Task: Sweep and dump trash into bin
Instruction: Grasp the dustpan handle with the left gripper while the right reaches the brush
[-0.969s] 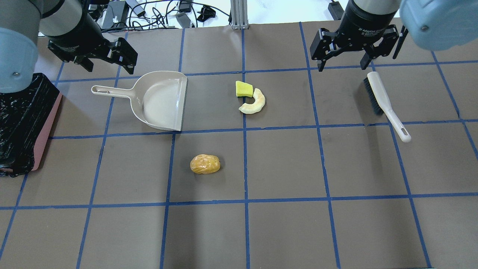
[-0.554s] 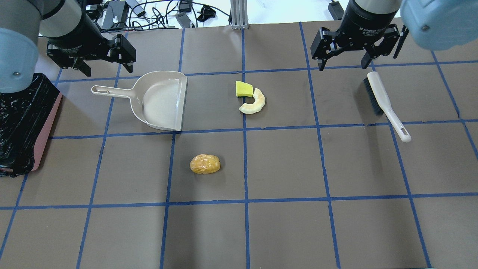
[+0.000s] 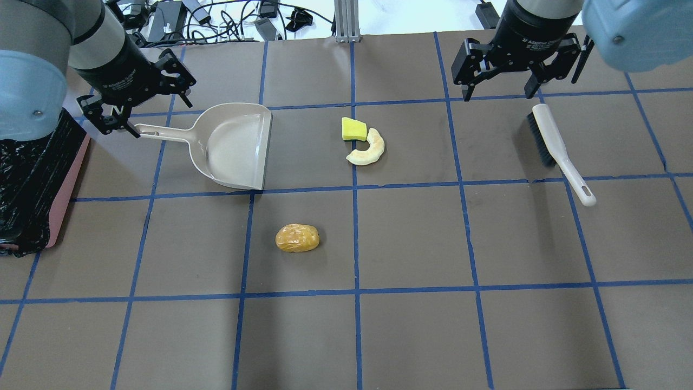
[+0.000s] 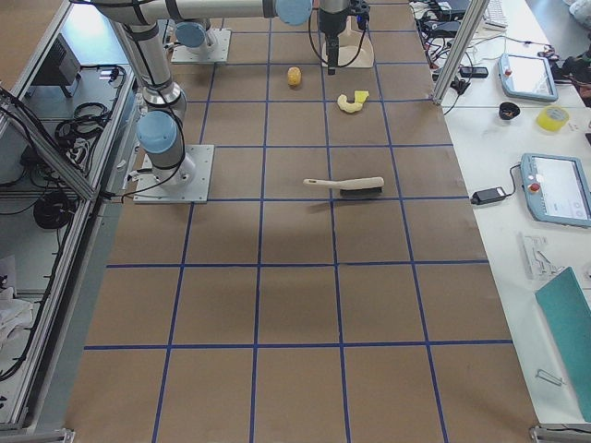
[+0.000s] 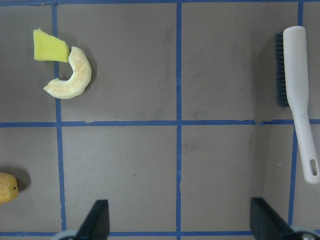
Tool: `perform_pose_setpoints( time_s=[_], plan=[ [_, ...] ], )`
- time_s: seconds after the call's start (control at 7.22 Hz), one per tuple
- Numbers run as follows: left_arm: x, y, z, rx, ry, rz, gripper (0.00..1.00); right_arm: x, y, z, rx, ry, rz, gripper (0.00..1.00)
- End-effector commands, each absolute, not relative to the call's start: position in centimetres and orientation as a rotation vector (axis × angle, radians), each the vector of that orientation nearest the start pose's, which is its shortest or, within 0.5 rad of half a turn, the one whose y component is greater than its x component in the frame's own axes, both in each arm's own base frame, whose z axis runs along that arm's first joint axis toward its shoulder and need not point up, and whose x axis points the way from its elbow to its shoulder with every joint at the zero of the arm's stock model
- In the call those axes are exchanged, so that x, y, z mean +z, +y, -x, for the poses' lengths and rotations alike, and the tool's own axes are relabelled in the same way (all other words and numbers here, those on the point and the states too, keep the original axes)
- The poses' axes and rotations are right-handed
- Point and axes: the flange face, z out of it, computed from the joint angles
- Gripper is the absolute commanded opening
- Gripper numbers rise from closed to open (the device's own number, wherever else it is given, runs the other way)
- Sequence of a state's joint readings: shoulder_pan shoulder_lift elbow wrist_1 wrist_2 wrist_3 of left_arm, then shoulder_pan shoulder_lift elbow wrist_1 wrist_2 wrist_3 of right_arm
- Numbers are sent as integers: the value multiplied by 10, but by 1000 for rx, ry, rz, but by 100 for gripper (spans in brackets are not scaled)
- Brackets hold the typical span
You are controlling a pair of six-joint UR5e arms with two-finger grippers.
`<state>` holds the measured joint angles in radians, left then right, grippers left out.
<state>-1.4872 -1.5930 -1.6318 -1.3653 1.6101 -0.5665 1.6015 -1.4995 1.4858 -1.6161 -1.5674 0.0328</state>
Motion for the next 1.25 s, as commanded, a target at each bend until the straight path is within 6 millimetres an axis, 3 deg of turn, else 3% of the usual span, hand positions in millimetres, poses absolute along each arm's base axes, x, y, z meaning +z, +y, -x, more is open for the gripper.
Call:
perform_pose_setpoints(
  time_s=[0.0,0.14,0.42,0.55,0.83,0.97,1.11],
  plan=[
    [461,-520,76,-178,2910,1106,100,498,-524,-149,-91,3134,-2,100],
    [458,-522,69,-160,2902,1155,100,498,-525,-144,-91,3137,-14,100],
    [441,-533,39,-52,2639,1648,100,492,-537,-108,-72,3137,-93,100],
    [435,-542,34,-79,2546,1795,100,484,-544,-89,-51,3144,40,100],
    [429,-569,25,-166,2285,2190,100,462,-555,-44,16,3138,27,100],
    [412,-590,14,-113,2239,2246,100,450,-557,-28,44,3134,43,100],
    [412,-605,-4,-32,2239,2348,100,438,-558,-18,67,3134,36,100]
  ],
)
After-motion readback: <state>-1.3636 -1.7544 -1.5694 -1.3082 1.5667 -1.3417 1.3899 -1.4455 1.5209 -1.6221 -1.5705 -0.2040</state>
